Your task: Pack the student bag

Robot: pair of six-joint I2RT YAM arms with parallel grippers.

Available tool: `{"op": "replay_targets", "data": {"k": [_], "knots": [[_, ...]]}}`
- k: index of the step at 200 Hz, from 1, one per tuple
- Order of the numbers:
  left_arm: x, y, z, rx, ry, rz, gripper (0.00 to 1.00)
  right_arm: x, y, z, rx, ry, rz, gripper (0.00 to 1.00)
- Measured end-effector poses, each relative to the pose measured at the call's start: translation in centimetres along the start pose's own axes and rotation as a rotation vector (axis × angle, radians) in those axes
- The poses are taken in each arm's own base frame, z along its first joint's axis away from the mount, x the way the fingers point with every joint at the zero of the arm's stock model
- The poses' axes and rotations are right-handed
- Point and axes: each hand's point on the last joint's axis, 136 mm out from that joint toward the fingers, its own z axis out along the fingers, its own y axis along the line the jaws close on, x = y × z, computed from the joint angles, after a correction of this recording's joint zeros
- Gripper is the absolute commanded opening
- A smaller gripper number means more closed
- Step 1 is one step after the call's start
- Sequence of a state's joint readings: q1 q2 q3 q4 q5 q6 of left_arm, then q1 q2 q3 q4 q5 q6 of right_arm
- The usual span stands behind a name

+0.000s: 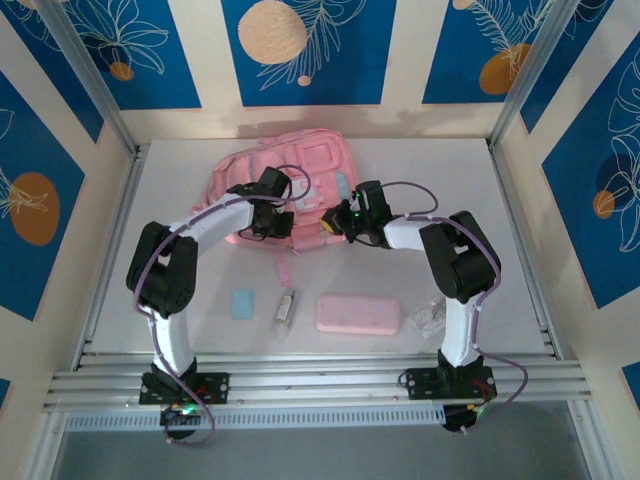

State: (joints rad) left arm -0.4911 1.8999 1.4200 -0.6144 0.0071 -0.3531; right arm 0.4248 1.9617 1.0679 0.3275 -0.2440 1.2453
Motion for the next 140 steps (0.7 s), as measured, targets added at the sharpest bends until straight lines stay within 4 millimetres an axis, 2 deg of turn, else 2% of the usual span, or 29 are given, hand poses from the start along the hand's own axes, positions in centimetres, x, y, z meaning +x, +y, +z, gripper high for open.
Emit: {"op": "replay_targets", "data": {"k": [51,85,140], "knots": [[0.2,1.2,-0.1,-0.055,0.006,0.032,0.00,-0.1,0.0,-0.2,0.005,0.000,-0.010,0.00],[0.5,2.2,-1.1,-0.071,0.019,0.025,0.00,-0.8,-0.2,-1.1,0.018,-0.013,-0.013,0.00],[1.0,0.9,-1.4,0.115,0.067,-0.045,0.00,-2.3,-0.9,-2.9,0.047,-0.047,-0.021,0.00]]}}
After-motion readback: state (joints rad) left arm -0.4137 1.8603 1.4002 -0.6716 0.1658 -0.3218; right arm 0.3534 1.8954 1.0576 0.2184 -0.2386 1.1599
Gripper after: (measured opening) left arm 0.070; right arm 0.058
